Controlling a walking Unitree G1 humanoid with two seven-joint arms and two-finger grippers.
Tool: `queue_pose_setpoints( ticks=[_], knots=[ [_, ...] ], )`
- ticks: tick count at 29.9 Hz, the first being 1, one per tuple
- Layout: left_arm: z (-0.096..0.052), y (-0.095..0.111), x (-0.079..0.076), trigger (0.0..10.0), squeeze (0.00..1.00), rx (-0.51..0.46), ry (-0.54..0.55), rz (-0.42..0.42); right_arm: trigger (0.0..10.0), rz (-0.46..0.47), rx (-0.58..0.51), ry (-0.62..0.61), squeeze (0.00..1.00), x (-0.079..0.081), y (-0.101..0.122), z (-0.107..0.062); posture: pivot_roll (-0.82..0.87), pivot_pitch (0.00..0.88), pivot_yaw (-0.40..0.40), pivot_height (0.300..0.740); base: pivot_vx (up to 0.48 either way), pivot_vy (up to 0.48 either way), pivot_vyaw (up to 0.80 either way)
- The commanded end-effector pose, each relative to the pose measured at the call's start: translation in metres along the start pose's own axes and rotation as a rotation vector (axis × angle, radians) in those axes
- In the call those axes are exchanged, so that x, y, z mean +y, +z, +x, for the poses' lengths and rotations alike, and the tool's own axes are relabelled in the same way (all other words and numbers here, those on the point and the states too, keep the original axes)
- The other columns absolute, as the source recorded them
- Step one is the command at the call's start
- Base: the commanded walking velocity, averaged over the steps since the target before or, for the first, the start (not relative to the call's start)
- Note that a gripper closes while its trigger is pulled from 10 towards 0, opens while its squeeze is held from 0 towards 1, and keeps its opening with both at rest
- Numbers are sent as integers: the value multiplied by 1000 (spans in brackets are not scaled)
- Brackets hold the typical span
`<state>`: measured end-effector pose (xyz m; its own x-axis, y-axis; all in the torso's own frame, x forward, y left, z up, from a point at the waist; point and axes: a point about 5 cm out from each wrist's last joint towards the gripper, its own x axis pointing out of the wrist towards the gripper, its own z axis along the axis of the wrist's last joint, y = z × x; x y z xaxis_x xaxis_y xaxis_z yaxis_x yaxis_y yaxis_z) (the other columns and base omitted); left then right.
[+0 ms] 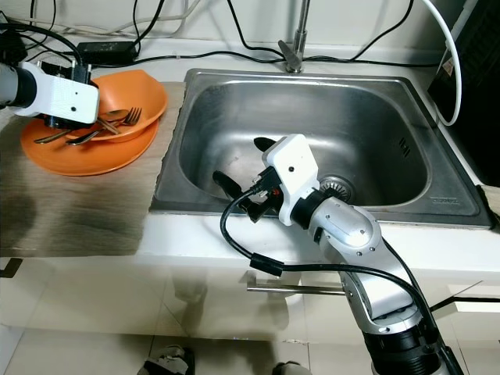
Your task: Kitchen organization
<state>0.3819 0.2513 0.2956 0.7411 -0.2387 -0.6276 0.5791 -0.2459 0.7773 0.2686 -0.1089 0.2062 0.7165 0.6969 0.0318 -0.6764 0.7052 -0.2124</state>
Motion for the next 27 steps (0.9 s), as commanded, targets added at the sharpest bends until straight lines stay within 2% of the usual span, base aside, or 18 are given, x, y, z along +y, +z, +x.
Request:
queue_pose_setpoints(
  ticks=[1,7,8,9,10,11,13,15,27],
  knots=[
    [3,-1,-5,10000,0,14,-13,10,10000,-17,-22,-3,0,0,7,-3,61,104,59,740,0,0,0],
    [7,0,-6,10000,0,26,-7,15,10000,-19,-23,-2,0,0,8,-3,57,100,61,740,0,0,0],
    [8,0,-7,9529,0,28,-6,13,10000,-19,-23,-2,0,0,8,-3,56,99,61,740,0,0,0],
    [9,0,-7,6510,0,30,-6,9,10000,-20,-22,-2,0,0,8,-3,56,99,61,740,0,0,0],
    [10,0,-8,4392,0,33,-6,5,10000,-20,-22,-3,0,0,8,-4,53,98,61,740,0,0,0],
    [10,0,-8,4392,0,33,-6,5,10000,-20,-22,-3,0,0,8,-4,53,98,61,740,0,0,0],
    [11,0,-9,1255,0,37,-7,5,10000,-21,-22,-4,0,-1,8,-4,52,98,62,740,0,0,0],
    [12,0,-10,0,0,40,-7,6,10000,-22,-21,-6,0,-1,8,-4,52,98,62,740,0,0,0],
    [18,-1,-14,0,0,61,7,8,10000,-26,-20,-12,0,-3,9,-5,46,101,67,740,0,0,0]
  ],
)
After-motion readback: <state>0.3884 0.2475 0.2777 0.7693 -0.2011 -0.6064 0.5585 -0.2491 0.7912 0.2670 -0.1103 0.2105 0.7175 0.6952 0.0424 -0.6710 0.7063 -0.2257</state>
